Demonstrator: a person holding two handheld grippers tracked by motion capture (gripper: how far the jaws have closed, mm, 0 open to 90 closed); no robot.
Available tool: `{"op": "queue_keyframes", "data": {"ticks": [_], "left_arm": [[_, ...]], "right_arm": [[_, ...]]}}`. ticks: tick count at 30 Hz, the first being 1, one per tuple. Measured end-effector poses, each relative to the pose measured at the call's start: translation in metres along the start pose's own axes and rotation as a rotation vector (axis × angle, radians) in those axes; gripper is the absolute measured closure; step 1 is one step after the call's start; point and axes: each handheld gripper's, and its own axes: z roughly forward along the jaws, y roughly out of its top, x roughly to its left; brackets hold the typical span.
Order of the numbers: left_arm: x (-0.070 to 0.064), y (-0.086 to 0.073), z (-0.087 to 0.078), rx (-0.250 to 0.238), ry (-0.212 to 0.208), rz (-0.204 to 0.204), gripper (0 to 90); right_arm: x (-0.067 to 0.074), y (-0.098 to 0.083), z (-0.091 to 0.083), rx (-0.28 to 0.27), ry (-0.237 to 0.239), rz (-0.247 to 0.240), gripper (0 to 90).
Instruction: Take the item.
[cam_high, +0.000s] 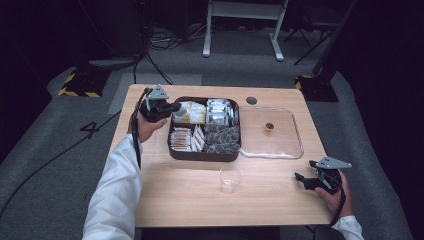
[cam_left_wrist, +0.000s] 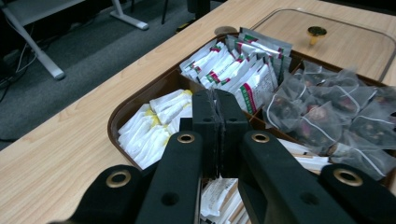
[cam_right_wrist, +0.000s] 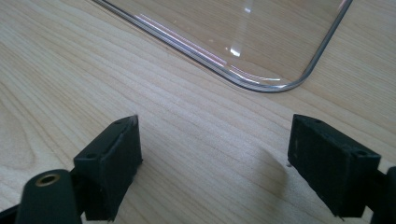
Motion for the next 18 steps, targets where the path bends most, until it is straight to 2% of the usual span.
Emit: {"op": "queue_keyframes", "data": {"ticks": [6, 9, 11, 18], "left_arm": [[-0.01, 0.006, -0.009, -0.024, -0.021, 0.016, 88.5], [-0.013, 0.007, -0.01, -0.035, -0.029, 0.011, 88.5], [-0.017, 0.01, -0.013, -0.042, -0.031, 0.027, 88.5], [-0.027, 0.012, -0.02, -0.067, -0.055, 0.026, 88.5]], "right_arm": [[0.0, 0.0, 0.0, 0.0, 0.0, 0.001, 17.6], [0.0, 0.0, 0.0, 0.0, 0.0, 0.0, 17.7], [0.0, 0.0, 0.0, 0.0, 0.0, 0.0, 17.6], [0.0, 0.0, 0.0, 0.001, 0.0, 0.001, 17.6]]}}
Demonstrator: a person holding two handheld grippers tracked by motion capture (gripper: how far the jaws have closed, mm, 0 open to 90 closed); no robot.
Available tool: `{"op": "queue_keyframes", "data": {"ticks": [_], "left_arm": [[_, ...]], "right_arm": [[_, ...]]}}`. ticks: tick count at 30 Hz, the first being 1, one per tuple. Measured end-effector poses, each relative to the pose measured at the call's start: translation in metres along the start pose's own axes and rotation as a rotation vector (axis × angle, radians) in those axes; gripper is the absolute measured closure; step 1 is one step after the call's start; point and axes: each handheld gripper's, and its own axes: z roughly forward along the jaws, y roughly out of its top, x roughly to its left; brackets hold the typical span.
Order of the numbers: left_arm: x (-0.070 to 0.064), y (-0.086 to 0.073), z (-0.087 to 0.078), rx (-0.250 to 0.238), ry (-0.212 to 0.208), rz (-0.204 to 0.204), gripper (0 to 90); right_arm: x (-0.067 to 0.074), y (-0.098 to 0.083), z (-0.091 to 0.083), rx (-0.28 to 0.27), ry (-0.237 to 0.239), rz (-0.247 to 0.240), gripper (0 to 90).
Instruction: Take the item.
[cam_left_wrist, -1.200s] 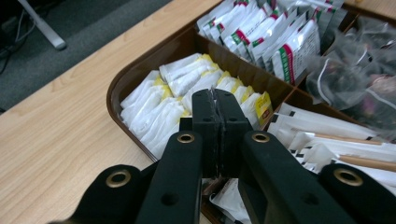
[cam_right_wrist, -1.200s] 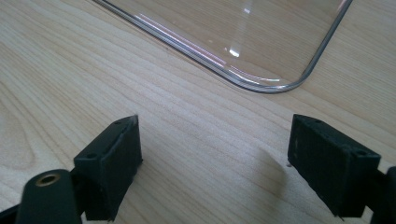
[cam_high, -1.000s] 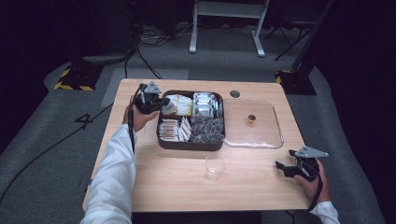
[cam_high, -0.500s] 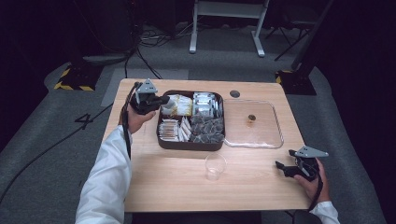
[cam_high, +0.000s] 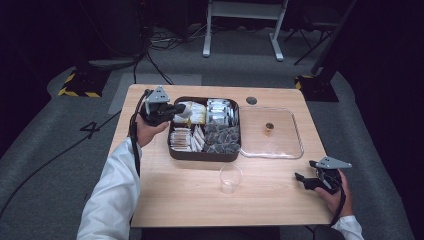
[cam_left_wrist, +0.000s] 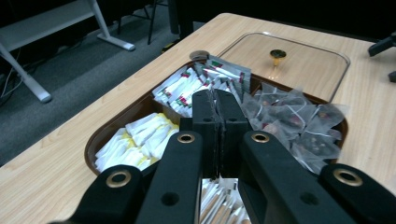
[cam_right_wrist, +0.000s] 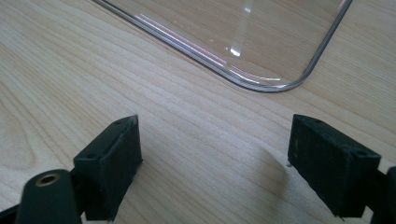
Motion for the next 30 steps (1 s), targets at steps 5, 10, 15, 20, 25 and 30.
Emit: {"op": "queue_keyframes", "data": {"ticks": [5, 10, 15, 20, 25, 30], "left_arm": [[-0.013, 0.002, -0.007, -0.017, -0.024, 0.018, 88.5], [-0.026, 0.004, -0.011, -0.027, -0.057, 0.038, 88.5], [-0.037, 0.006, -0.015, -0.041, -0.081, 0.053, 88.5], [-0.056, 0.008, -0.017, -0.044, -0.124, 0.082, 88.5], [-0.067, 0.008, -0.017, -0.051, -0.156, 0.095, 88.5], [-0.084, 0.007, -0.013, -0.048, -0.2, 0.116, 88.5]], "right_arm": [[0.0, 0.0, 0.0, 0.0, 0.0, -0.001, 17.6], [0.0, 0.0, 0.0, 0.0, 0.0, 0.001, 17.6], [0.0, 0.0, 0.0, 0.0, 0.001, 0.001, 17.7], [0.0, 0.0, 0.0, 0.001, 0.003, 0.003, 17.6], [0.0, 0.0, 0.0, 0.002, 0.003, 0.004, 17.6], [0.0, 0.0, 0.0, 0.001, 0.004, 0.004, 17.6]]}}
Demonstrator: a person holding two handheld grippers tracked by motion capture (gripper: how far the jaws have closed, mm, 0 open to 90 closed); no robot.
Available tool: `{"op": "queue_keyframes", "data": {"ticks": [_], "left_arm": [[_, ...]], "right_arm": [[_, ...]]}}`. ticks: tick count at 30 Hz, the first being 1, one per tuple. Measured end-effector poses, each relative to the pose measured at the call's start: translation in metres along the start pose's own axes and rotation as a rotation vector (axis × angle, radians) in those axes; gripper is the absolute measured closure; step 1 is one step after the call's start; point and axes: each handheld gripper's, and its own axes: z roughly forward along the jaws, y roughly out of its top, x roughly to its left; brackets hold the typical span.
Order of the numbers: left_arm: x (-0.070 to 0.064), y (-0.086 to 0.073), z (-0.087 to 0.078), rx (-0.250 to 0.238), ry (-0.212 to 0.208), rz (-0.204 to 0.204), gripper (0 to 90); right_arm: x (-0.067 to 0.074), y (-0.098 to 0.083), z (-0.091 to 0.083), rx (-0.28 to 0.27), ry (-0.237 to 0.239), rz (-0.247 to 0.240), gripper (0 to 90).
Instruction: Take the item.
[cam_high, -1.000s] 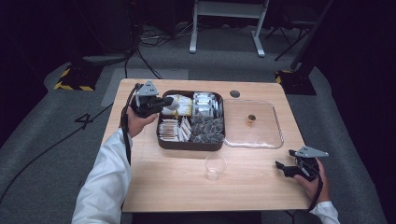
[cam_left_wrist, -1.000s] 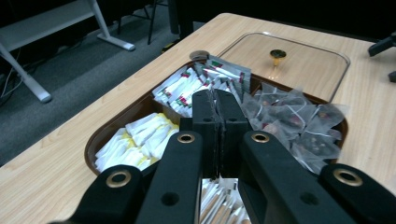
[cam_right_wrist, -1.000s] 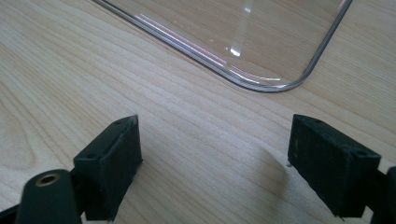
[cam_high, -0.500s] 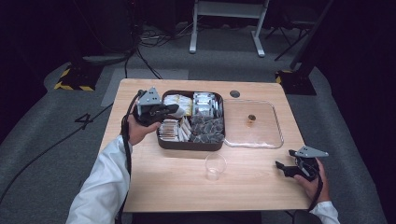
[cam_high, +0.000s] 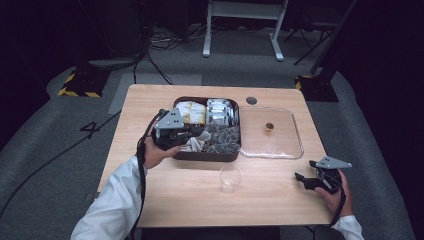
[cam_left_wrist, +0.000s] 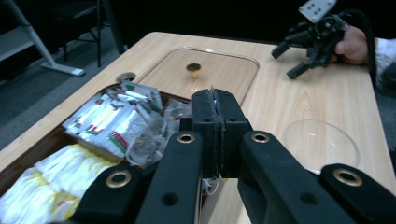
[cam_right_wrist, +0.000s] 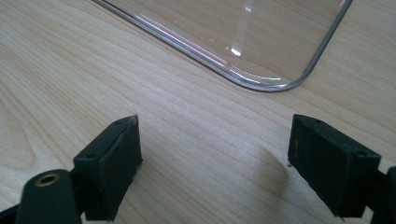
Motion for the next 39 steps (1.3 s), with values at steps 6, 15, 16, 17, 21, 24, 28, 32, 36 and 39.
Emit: {"op": "queue_keyframes", "data": {"ticks": [6, 15, 16, 17, 21, 24, 28, 32, 36, 39], "left_arm": [[-0.013, 0.001, 0.01, -0.001, -0.052, 0.014, 88.5], [-0.034, 0.006, 0.023, -0.004, -0.126, 0.037, 88.5], [-0.036, 0.006, 0.025, -0.004, -0.134, 0.041, 88.5], [-0.036, 0.006, 0.025, -0.004, -0.134, 0.041, 88.5], [-0.046, 0.007, 0.033, -0.002, -0.171, 0.05, 88.5], [-0.05, 0.005, 0.04, 0.003, -0.189, 0.049, 88.5], [-0.054, 0.002, 0.049, 0.012, -0.218, 0.043, 88.5], [-0.059, -0.002, 0.057, 0.024, -0.248, 0.032, 88.4], [-0.067, -0.005, 0.065, 0.05, -0.264, 0.053, 88.4], [-0.067, -0.009, 0.071, 0.074, -0.263, 0.057, 88.3]], "right_arm": [[0.0, 0.0, 0.0, 0.0, -0.001, 0.0, 17.6], [0.0, 0.0, 0.0, 0.0, -0.001, 0.0, 17.6], [0.0, 0.0, 0.0, 0.0, -0.001, 0.0, 17.6], [0.0, 0.0, 0.0, 0.0, -0.001, 0.0, 17.6], [0.0, 0.0, 0.0, 0.0, -0.002, -0.001, 17.6], [0.0, 0.0, 0.0, 0.0, -0.002, -0.001, 17.6], [0.0, 0.0, 0.0, 0.0, -0.002, 0.0, 17.6], [0.0, 0.0, 0.0, 0.0, -0.002, -0.001, 17.6], [0.0, 0.0, 0.0, 0.0, -0.002, 0.0, 17.6], [0.0, 0.0, 0.0, -0.001, -0.003, -0.002, 17.6]]}}
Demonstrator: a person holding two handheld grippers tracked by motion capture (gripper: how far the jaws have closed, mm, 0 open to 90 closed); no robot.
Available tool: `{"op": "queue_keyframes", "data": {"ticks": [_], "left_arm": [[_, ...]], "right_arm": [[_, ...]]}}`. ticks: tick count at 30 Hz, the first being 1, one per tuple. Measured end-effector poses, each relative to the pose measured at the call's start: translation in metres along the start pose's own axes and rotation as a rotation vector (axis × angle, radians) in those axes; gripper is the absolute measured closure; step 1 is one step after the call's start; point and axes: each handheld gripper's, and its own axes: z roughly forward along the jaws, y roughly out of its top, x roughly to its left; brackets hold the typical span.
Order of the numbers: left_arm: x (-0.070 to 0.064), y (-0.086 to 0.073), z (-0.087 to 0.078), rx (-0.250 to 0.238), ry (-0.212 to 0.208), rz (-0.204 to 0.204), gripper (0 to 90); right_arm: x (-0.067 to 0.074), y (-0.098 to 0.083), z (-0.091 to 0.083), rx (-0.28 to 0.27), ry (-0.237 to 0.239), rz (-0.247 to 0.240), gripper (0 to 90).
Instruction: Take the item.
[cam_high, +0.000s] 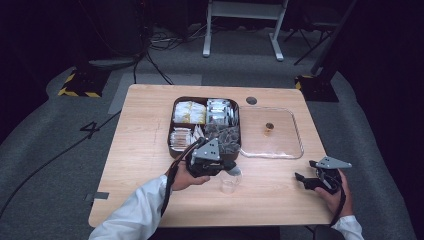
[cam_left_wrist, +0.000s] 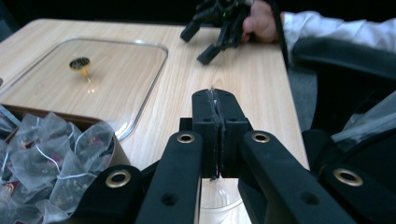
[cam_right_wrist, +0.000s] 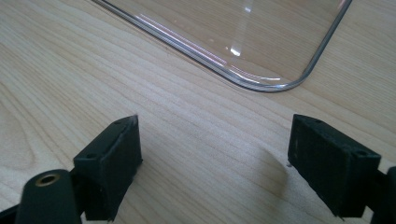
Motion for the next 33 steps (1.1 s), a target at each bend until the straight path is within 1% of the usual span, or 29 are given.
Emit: {"op": "queue_keyframes", "data": {"ticks": [2, 4, 5, 6, 7, 9, 10, 11, 12, 14, 15, 17, 18, 20, 21, 23, 24, 27, 28, 30, 31, 32, 33], "left_arm": [[0.0, -0.002, 0.002, 0.001, -0.001, -0.005, 88.3], [0.001, -0.007, 0.007, 0.026, 0.01, -0.002, 88.2], [0.001, -0.007, 0.007, 0.026, 0.01, -0.002, 88.2], [0.002, -0.01, 0.01, 0.034, 0.006, -0.011, 88.2], [0.002, -0.01, 0.01, 0.034, 0.006, -0.011, 88.1], [0.002, -0.013, 0.014, 0.056, 0.001, -0.012, 88.1], [0.002, -0.013, 0.014, 0.056, 0.001, -0.012, 87.9], [0.001, -0.014, 0.017, 0.073, 0.003, -0.009, 87.6], [0.001, -0.014, 0.019, 0.079, -0.002, -0.002, 87.1], [0.0, -0.014, 0.022, 0.094, 0.003, 0.002, 85.2], [0.0, -0.014, 0.023, 0.109, 0.005, 0.01, 84.2], [-0.001, -0.015, 0.025, 0.123, 0.005, 0.015, 84.2], [-0.001, -0.015, 0.025, 0.123, 0.005, 0.015, 83.7], [0.0, -0.016, 0.027, 0.129, 0.005, 0.01, 80.1], [0.0, -0.016, 0.028, 0.127, -0.004, 0.012, 80.4], [0.0, -0.016, 0.029, 0.132, 0.001, 0.02, 80.5], [0.0, -0.017, 0.029, 0.128, -0.002, 0.013, 80.4], [0.0, -0.017, 0.029, 0.125, 0.001, 0.012, 78.3], [0.0, -0.016, 0.027, 0.118, 0.012, 0.016, 75.6], [0.001, -0.016, 0.023, 0.103, 0.02, 0.012, 73.5], [0.001, -0.016, 0.023, 0.103, 0.02, 0.012, 71.2], [0.002, -0.016, 0.019, 0.1, 0.039, 0.004, 68.9], [0.003, -0.016, 0.017, 0.102, 0.053, 0.006, 66.6]], "right_arm": [[0.0, 0.0, 0.0, 0.0, -0.001, -0.001, 17.6], [0.0, 0.0, 0.0, 0.0, 0.0, 0.0, 17.6], [0.0, 0.0, 0.0, 0.0, 0.0, 0.0, 17.6], [0.0, 0.0, 0.0, 0.0, 0.0, 0.0, 17.6], [0.0, 0.0, 0.0, 0.0, 0.0, 0.001, 17.6], [0.0, 0.0, 0.0, 0.0, 0.0, 0.0, 17.6], [0.0, 0.0, 0.0, 0.0, 0.0, 0.0, 17.6], [0.0, 0.0, 0.0, 0.0, 0.0, 0.0, 17.6], [0.0, 0.0, 0.0, 0.0, -0.001, -0.001, 17.6], [0.0, 0.0, 0.0, 0.0, -0.002, -0.001, 17.6], [0.0, 0.0, 0.0, 0.0, -0.001, -0.001, 17.6], [0.0, 0.0, 0.0, 0.0, -0.001, -0.001, 17.6], [0.0, 0.0, 0.0, 0.0, -0.002, -0.001, 17.6], [0.0, 0.0, 0.0, 0.0, -0.002, -0.002, 17.6], [0.0, 0.0, 0.0, -0.001, -0.002, -0.002, 17.6], [0.0, 0.0, 0.0, -0.001, -0.003, -0.003, 17.6], [0.0, 0.0, 0.0, -0.001, -0.003, -0.003, 17.6], [0.0, 0.0, 0.0, -0.001, -0.003, -0.003, 17.6], [0.0, 0.0, 0.0, -0.001, -0.004, -0.004, 17.6], [0.0, 0.0, 0.0, -0.001, -0.004, -0.004, 17.6], [0.0, 0.0, 0.0, -0.001, -0.004, -0.004, 17.6], [0.0, 0.0, 0.0, -0.001, -0.003, -0.003, 17.6], [0.0, 0.0, 0.0, -0.001, -0.003, -0.003, 17.6]]}}
